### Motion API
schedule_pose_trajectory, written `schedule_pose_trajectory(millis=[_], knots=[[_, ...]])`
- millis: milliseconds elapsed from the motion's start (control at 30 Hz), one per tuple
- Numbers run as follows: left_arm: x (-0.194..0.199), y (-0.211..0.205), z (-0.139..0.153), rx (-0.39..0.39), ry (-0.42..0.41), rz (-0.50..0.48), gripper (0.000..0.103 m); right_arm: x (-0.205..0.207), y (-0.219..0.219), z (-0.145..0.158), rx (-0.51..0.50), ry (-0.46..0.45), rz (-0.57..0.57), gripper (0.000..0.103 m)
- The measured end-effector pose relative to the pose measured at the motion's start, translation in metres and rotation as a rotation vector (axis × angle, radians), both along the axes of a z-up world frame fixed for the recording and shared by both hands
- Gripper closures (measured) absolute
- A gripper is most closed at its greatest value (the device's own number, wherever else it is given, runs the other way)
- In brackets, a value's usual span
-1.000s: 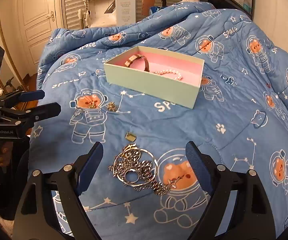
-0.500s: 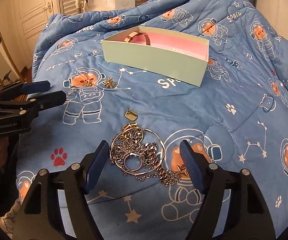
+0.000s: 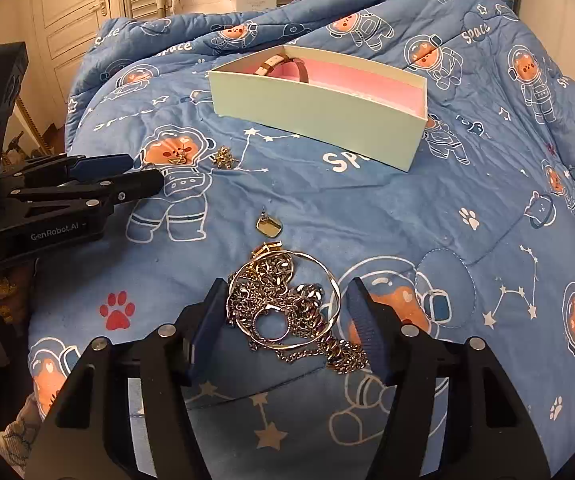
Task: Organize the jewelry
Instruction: 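Grasp the small silver ring with the left tool while the right tool grasps the silver bangle, then drop the ring into the box with the left tool while the right tool drops the bangle in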
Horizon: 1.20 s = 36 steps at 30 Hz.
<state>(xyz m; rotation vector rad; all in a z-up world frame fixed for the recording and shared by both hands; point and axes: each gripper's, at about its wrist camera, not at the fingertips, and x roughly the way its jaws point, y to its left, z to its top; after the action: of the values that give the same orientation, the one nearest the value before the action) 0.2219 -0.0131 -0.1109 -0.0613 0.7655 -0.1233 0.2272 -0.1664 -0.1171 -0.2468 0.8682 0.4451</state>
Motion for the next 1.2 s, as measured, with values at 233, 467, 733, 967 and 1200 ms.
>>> schedule_pose_trajectory(millis=[233, 467, 733, 967, 1200], knots=[[0.003, -0.001, 0.0, -0.016, -0.001, -0.014, 0.067, -0.001, 0.002, 0.0, -0.006, -0.004, 0.005, 0.048], [0.001, -0.01, 0.001, -0.024, -0.004, -0.038, 0.084, 0.003, -0.008, 0.001, 0.066, 0.027, -0.01, 0.048], [-0.005, -0.009, 0.01, -0.055, -0.024, -0.051, 0.084, 0.002, -0.014, 0.007, 0.104, 0.033, -0.036, 0.048], [-0.015, -0.012, 0.033, -0.083, -0.073, -0.076, 0.084, -0.001, -0.017, 0.024, 0.136, 0.019, -0.036, 0.048], [-0.016, -0.013, 0.055, -0.096, -0.107, -0.101, 0.084, 0.009, -0.019, 0.045, 0.203, 0.01, -0.03, 0.048]])
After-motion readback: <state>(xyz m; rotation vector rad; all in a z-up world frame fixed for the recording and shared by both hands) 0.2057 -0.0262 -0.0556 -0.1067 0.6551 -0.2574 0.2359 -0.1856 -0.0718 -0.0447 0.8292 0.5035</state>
